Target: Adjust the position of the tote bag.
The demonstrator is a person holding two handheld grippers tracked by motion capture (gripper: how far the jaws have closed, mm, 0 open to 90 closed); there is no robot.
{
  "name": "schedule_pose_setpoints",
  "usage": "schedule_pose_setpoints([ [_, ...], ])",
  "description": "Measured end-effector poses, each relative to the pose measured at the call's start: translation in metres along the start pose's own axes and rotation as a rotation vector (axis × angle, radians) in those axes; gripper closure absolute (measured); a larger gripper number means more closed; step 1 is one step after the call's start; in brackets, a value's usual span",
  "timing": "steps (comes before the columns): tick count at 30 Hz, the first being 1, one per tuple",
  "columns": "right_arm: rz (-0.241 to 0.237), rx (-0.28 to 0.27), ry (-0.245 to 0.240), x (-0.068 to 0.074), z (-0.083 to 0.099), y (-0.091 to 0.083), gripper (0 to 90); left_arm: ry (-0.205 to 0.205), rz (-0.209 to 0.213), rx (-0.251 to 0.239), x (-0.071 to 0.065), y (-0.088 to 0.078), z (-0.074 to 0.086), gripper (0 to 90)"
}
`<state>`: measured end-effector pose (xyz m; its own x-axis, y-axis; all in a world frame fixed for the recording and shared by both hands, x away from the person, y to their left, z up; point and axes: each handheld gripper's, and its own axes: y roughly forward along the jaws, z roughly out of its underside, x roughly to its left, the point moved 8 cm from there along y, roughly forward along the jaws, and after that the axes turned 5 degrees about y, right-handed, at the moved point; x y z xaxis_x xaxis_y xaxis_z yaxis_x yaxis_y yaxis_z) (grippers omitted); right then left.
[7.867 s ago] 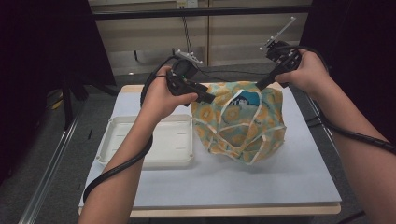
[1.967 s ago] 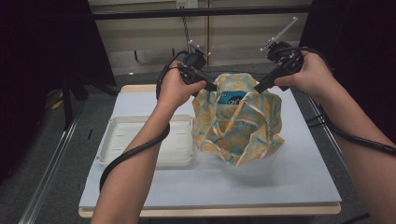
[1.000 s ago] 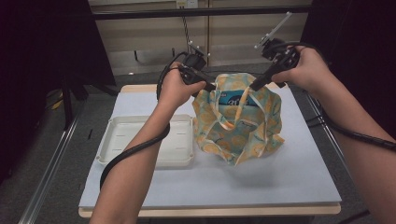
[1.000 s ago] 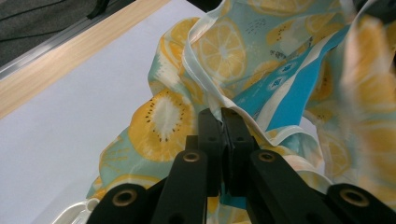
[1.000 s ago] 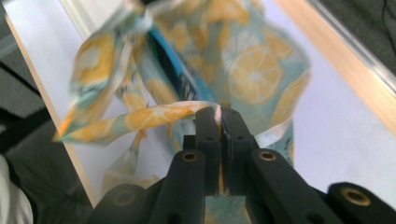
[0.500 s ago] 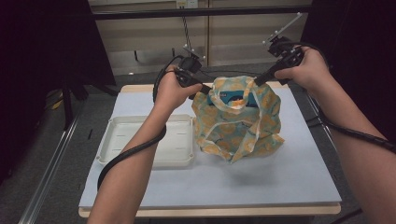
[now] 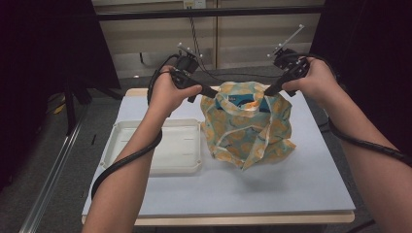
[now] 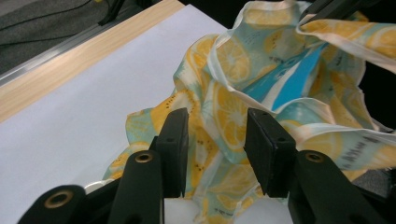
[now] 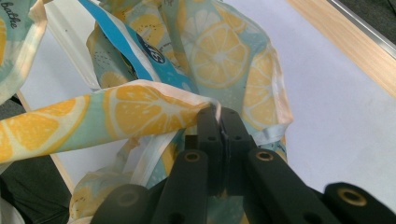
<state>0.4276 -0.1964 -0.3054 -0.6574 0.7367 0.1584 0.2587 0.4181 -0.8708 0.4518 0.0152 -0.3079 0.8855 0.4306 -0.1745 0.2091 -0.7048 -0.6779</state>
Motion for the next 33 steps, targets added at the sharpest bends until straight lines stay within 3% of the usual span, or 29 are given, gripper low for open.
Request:
schedule_pose_setpoints([
  [9,-0.008,0.01,-0.003,0.003,0.003,0.004,89.0,0.036,-0.03,0.015,-0.004,-0.014,0.004,42.3],
  [11,-0.006,0.01,0.001,0.003,0.003,0.003,89.0,0.061,-0.039,0.047,-0.002,-0.016,0.008,41.1],
  [15,-0.005,0.012,-0.003,0.003,0.003,0.002,88.9,0.088,-0.024,0.076,-0.005,-0.017,0.012,38.0],
  [19,-0.008,0.021,-0.012,0.003,0.004,0.003,88.6,0.109,0.017,0.095,-0.013,-0.012,0.013,31.6],
  [25,-0.009,0.017,-0.009,0.003,0.004,0.003,88.3,0.125,0.035,0.077,-0.018,-0.007,0.008,27.5],
  [27,-0.009,0.018,-0.007,0.003,0.004,0.003,88.3,0.128,0.059,0.062,-0.021,-0.006,0.005,31.5],
  [33,-0.012,0.019,-0.005,0.002,0.004,0.003,88.3,0.126,0.115,0.023,-0.03,0.0,-0.004,57.1],
])
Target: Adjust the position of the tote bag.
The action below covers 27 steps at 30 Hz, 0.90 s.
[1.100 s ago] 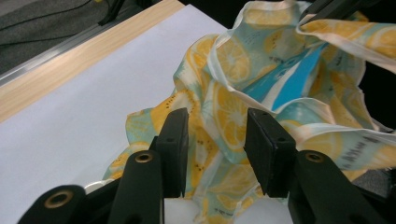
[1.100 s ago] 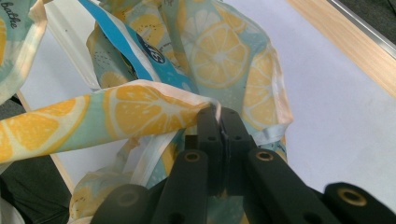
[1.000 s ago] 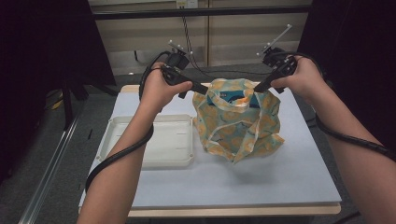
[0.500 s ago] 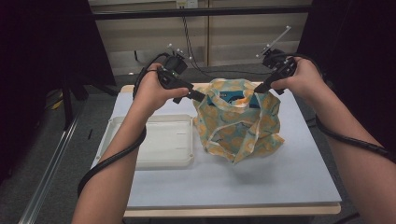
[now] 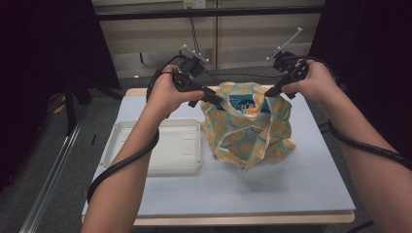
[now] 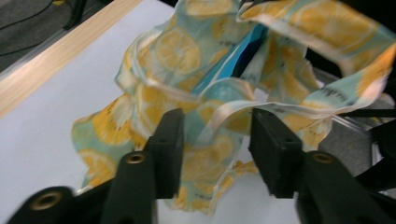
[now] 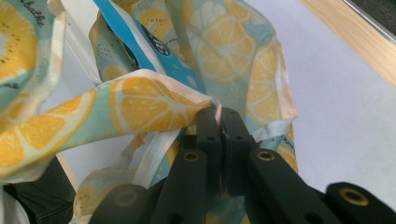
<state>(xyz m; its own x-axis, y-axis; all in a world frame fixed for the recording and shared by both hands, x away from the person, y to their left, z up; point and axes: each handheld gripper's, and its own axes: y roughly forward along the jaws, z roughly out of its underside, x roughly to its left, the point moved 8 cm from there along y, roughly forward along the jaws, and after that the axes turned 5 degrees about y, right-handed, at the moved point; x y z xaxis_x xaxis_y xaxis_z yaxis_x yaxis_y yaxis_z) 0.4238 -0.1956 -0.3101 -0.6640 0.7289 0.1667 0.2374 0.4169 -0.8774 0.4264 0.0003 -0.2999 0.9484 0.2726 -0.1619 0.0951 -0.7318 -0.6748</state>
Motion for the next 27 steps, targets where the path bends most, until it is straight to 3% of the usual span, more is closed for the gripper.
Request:
schedule_pose_setpoints([
  [2,-0.002,-0.003,-0.001,0.0,0.0,0.0,88.2,0.007,0.008,0.012,-0.001,0.001,-0.001,69.6],
  [6,-0.004,-0.002,0.002,0.0,0.0,0.0,88.2,0.001,-0.014,0.02,0.001,0.003,-0.003,83.9],
  [14,-0.006,-0.007,0.003,-0.003,0.003,0.001,88.4,-0.04,-0.049,0.014,0.007,-0.003,-0.007,90.0],
  [15,-0.006,-0.008,0.002,-0.004,0.003,0.001,88.5,-0.059,-0.041,-0.01,0.007,-0.002,-0.009,90.0],
  [18,-0.007,-0.005,0.005,-0.004,0.005,0.001,88.8,-0.06,-0.037,-0.011,0.009,-0.003,-0.011,90.0],
  [21,-0.01,-0.003,0.001,-0.005,0.006,0.001,89.0,-0.075,-0.039,-0.044,0.01,-0.009,-0.019,90.0],
  [24,-0.015,-0.002,0.007,-0.006,0.007,0.002,89.2,-0.085,-0.07,-0.047,0.015,-0.012,-0.023,90.0],
  [27,-0.011,-0.002,0.009,-0.008,0.008,0.001,89.2,-0.128,-0.098,-0.068,0.025,-0.011,-0.022,90.0],
])
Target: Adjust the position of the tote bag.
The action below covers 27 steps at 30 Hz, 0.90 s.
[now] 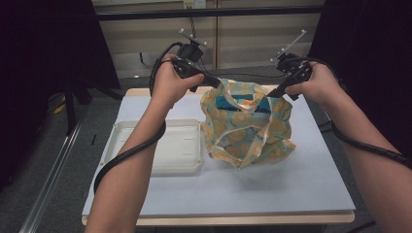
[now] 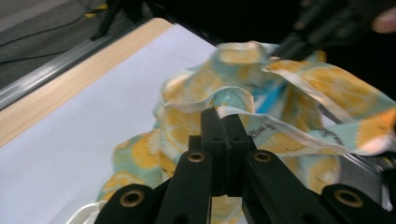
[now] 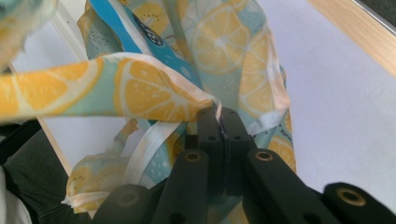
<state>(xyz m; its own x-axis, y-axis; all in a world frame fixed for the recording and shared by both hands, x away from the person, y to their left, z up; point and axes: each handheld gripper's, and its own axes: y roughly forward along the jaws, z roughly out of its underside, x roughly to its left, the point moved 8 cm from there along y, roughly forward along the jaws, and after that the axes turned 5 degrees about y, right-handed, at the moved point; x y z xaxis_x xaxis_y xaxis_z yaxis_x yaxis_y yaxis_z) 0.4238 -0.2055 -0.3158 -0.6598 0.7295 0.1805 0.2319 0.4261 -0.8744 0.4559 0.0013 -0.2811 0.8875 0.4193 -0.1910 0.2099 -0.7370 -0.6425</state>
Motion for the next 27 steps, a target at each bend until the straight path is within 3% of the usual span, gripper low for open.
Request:
schedule_pose_setpoints([
  [2,0.0,-0.003,0.001,-0.002,0.001,-0.001,89.2,-0.022,-0.012,-0.012,0.007,0.004,0.003,90.0],
  [5,0.003,-0.003,0.013,-0.006,0.005,-0.002,89.3,-0.04,-0.028,0.016,0.015,0.012,0.012,90.0],
  [6,0.004,-0.002,0.014,-0.008,0.006,-0.002,89.3,-0.063,-0.029,0.013,0.015,0.015,0.015,90.0],
  [12,0.019,0.016,0.031,-0.015,0.014,0.0,89.3,-0.064,-0.041,0.087,0.027,0.023,0.035,90.0],
  [19,0.022,0.018,0.031,-0.021,0.021,0.0,89.0,-0.116,-0.061,0.069,0.034,0.021,0.05,90.0],
  [21,0.027,0.017,0.042,-0.023,0.025,0.0,88.8,-0.108,-0.054,0.081,0.036,0.018,0.054,90.0],
  [22,0.031,0.019,0.042,-0.025,0.026,-0.001,88.7,-0.135,-0.05,0.065,0.035,0.019,0.054,90.0],
  [27,0.039,0.034,0.057,-0.03,0.035,-0.001,88.8,-0.153,-0.046,0.071,0.035,0.018,0.059,90.0],
])
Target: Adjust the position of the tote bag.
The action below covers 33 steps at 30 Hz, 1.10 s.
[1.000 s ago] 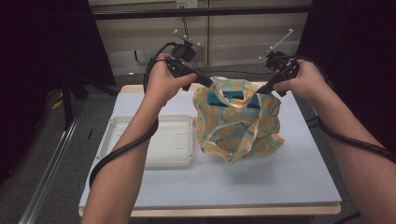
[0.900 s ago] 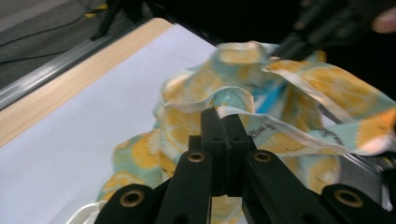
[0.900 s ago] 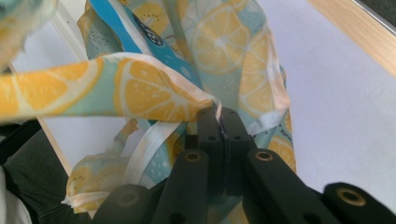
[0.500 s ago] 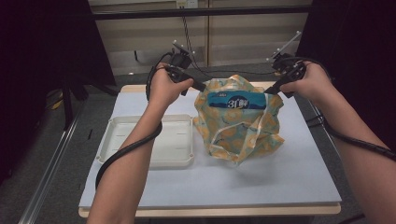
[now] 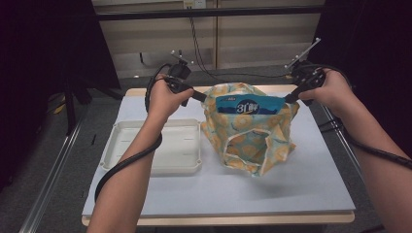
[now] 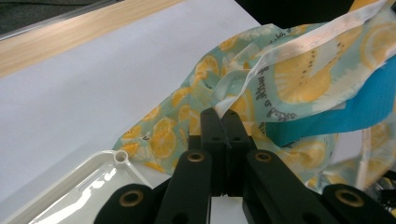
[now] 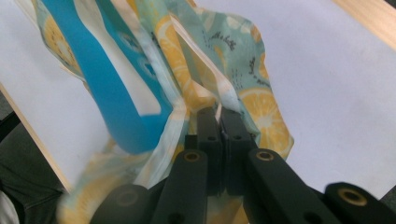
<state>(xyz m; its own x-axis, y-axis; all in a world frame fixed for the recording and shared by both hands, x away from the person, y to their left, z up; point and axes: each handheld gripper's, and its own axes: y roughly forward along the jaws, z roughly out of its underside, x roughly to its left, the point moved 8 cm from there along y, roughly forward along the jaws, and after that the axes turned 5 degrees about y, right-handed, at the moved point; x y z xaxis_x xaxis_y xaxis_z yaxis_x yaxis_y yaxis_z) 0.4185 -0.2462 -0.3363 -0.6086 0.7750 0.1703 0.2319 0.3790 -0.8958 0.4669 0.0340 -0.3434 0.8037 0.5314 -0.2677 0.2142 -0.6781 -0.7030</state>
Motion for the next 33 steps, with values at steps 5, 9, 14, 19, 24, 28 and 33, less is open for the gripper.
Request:
schedule_pose_setpoints([
  [5,-0.004,0.002,0.012,-0.002,0.005,0.0,88.8,-0.008,0.014,-0.009,0.0,-0.001,0.002,90.0],
  [9,-0.01,-0.011,0.005,-0.002,0.007,-0.002,88.8,-0.013,0.025,-0.014,-0.002,0.0,0.005,89.1],
  [14,-0.009,-0.01,0.017,-0.004,0.014,-0.002,88.7,-0.014,0.028,-0.019,-0.004,0.001,0.005,87.5],
  [19,-0.018,-0.018,0.022,-0.006,0.017,-0.002,88.1,0.006,0.023,-0.023,-0.007,-0.001,0.004,83.4],
  [24,-0.019,-0.016,0.026,-0.007,0.021,0.0,88.1,0.027,0.027,-0.005,-0.01,-0.002,0.007,77.5],
  [28,-0.02,-0.019,0.035,-0.009,0.023,0.001,87.9,0.057,0.031,-0.003,-0.013,-0.001,0.009,70.5],
  [33,-0.013,-0.021,0.028,-0.009,0.024,0.0,83.5,0.068,0.023,-0.004,-0.017,0.003,0.013,58.4],
])
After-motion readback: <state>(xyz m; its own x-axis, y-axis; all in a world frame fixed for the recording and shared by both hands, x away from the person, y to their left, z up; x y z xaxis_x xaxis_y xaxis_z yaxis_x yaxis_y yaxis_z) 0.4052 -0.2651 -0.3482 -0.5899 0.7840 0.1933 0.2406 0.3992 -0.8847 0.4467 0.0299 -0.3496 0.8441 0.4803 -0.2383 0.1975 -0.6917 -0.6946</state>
